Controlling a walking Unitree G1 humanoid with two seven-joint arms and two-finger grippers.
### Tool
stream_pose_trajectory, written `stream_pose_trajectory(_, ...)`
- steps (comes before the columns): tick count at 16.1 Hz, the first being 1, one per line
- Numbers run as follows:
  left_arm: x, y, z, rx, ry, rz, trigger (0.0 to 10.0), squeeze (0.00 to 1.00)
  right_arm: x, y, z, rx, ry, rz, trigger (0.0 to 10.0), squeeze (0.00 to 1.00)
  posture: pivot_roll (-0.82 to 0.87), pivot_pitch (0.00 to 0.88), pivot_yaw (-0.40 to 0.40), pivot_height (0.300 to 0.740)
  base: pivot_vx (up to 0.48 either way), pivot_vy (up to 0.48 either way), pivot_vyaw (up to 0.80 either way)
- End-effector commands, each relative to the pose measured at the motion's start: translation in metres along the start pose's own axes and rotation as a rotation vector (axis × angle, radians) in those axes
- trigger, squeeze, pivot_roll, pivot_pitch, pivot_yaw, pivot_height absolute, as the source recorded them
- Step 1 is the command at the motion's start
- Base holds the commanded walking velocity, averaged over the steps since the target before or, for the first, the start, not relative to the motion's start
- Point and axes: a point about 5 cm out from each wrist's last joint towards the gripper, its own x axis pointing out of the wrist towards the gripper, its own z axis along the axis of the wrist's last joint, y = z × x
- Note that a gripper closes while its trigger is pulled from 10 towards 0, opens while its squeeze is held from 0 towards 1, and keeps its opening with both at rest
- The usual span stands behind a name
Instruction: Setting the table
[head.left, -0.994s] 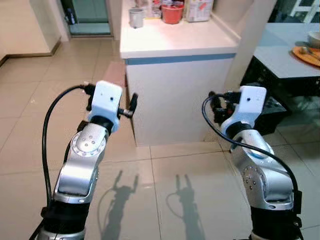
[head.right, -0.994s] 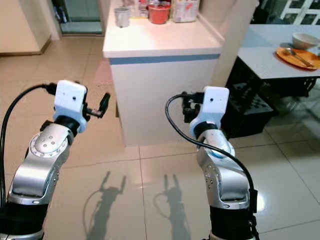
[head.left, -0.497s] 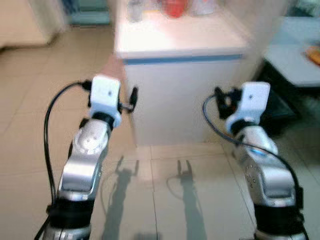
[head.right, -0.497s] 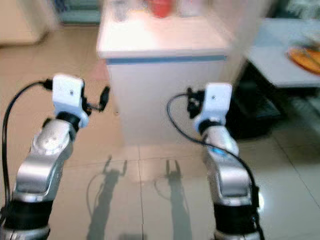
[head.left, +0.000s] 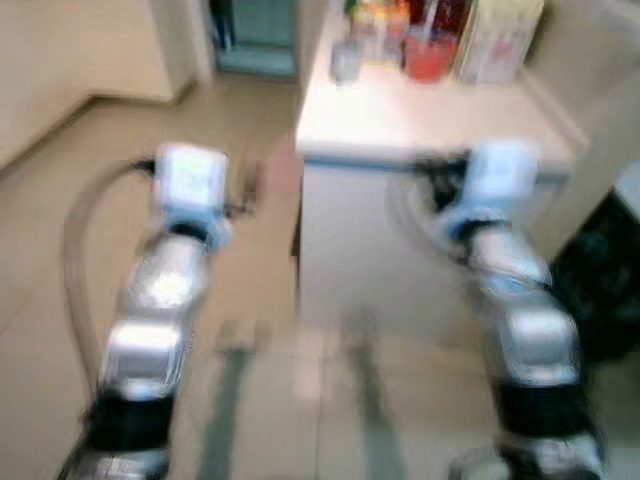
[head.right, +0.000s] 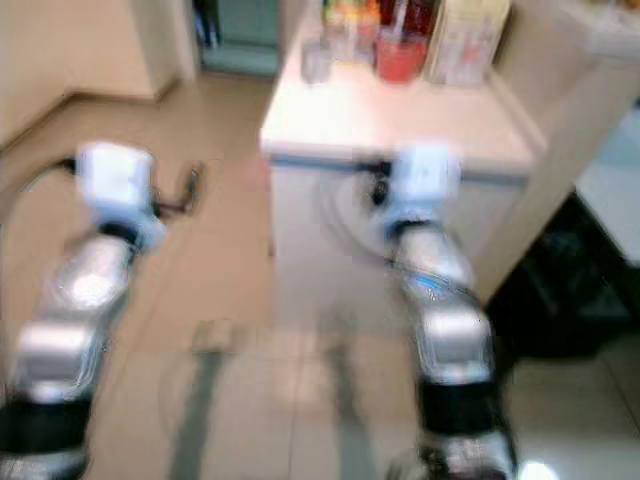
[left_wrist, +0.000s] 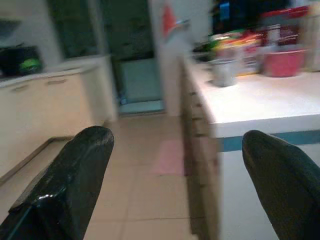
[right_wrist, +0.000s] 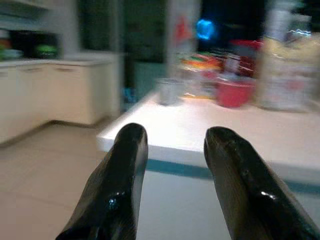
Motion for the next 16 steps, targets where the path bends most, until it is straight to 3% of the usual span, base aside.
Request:
stream_pose_trajectory(1, 0.0024, -0.0111, 0.0047, -0.009, -0.019, -0.032, 10.0, 0.0, -0.0019, -0.0151, -0.0042, -0.013, 0.018, -0.039, 10.0, 0.0, 0.02, 0.0, -0.051, 0.74, 0.412, 0.0, 0.0)
stream_pose_trajectory(4, 0.0031, -0.0115, 0.0054, -0.011, -0.024, -0.029, 10.0, 0.0, 0.0028, -0.015, -0.0029, -0.012, 0.016, -0.019, 10.0, 0.0, 0.02, 0.0, -0.059, 0.74, 0.414, 0.0, 0.0)
stream_pose_trajectory(7, 0.0032, -0.0108, 0.0043, -0.05, -0.006, -0.017, 10.0, 0.0, 0.005, -0.0159, -0.0032, 0.045, 0.019, -0.022, 10.0, 0.0, 0.03, 0.0, -0.063, 0.74, 0.411, 0.0, 0.0)
stream_pose_trajectory(8, 0.0035, -0.0105, 0.0045, -0.059, -0.001, -0.017, 10.0, 0.32, 0.0053, -0.0165, -0.003, 0.063, 0.018, -0.027, 10.0, 0.0, 0.03, 0.0, -0.063, 0.74, 0.379, 0.0, 0.0)
stream_pose_trajectory(9, 0.0041, -0.0101, 0.0053, -0.068, -0.001, -0.019, 10.0, 0.76, 0.0054, -0.0174, -0.0028, 0.084, 0.015, -0.029, 10.0, 0.05, 0.03, 0.0, -0.063, 0.74, 0.375, 0.0, 0.0)
stream_pose_trajectory(10, 0.0045, -0.01, 0.0057, -0.07, -0.001, -0.019, 10.0, 0.83, 0.0055, -0.0177, -0.0028, 0.1, 0.013, -0.026, 10.0, 0.44, 0.03, 0.0, -0.063, 0.74, 0.371, 0.0, 0.0)
stream_pose_trajectory(11, 0.0049, -0.0103, 0.0057, -0.073, 0.001, -0.023, 10.0, 1.0, 0.0054, -0.0179, -0.0026, 0.116, 0.01, -0.023, 10.0, 1.0, 0.03, 0.0, -0.063, 0.74, 0.36, 0.0, 0.0)
stream_pose_trajectory(16, 0.0064, -0.0114, 0.0073, -0.083, 0.004, -0.043, 10.0, 1.0, 0.0052, -0.0188, -0.0019, 0.14, 0.003, -0.024, 10.0, 1.0, 0.02, 0.0, -0.051, 0.74, 0.359, 0.0, 0.0)
